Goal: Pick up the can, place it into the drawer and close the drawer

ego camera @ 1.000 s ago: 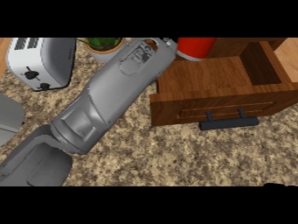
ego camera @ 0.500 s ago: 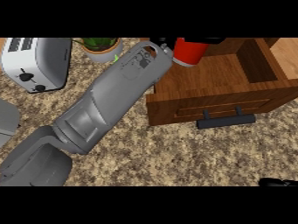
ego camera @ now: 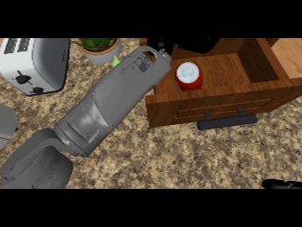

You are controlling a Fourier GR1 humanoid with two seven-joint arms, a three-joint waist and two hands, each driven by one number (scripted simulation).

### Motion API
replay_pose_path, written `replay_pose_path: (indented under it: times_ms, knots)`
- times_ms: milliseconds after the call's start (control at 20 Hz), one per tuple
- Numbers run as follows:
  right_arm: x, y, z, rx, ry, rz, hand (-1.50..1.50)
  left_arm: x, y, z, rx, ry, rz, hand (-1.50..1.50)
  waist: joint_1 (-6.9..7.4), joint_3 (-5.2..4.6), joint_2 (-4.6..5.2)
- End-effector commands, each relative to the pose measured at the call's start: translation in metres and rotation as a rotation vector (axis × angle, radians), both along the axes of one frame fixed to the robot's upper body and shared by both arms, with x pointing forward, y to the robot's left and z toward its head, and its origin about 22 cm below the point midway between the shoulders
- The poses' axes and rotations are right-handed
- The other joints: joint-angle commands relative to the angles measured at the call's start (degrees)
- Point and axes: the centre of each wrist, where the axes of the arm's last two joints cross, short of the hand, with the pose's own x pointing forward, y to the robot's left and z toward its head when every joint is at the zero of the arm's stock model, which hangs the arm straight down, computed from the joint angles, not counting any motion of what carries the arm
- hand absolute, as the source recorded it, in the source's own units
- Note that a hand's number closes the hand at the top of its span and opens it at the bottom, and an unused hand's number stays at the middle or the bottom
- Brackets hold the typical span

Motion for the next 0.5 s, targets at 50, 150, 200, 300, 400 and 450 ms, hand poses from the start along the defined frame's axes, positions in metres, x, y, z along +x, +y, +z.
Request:
replay_pose_path:
  times_ms: [50,150,200,300,400,450]
  knots:
    - [0.012,0.004,0.005,-0.001,-0.008,0.005,-1.5,-0.003,0.001,-0.011,0.003,-0.027,0.04,-1.5,-0.51,-0.01,0.26]
    - [0.0,0.0,-0.003,0.01,-0.005,-0.003,-1.5,-0.001,0.004,-0.011,-0.027,-0.006,0.043,-1.5,0.35,-0.04,-0.17]
    - [-0.004,0.007,0.002,0.013,-0.011,0.005,-1.5,-0.001,0.004,-0.012,-0.007,-0.01,0.052,-1.5,-0.01,-0.05,-0.19]
    - [-0.006,0.002,0.002,0.006,-0.025,0.003,-1.5,-0.001,0.001,-0.007,-0.025,-0.003,0.069,-1.5,-0.4,-0.02,-0.15]
    - [-0.004,0.009,0.011,-0.037,-0.039,0.023,-1.5,-0.002,0.001,-0.009,-0.047,-0.007,0.083,-1.5,-0.61,-0.05,0.0]
    - [-0.003,0.001,0.01,-0.073,-0.057,0.004,-1.5,-0.001,0.004,-0.014,-0.049,-0.017,0.076,-1.5,-0.79,-0.03,0.23]
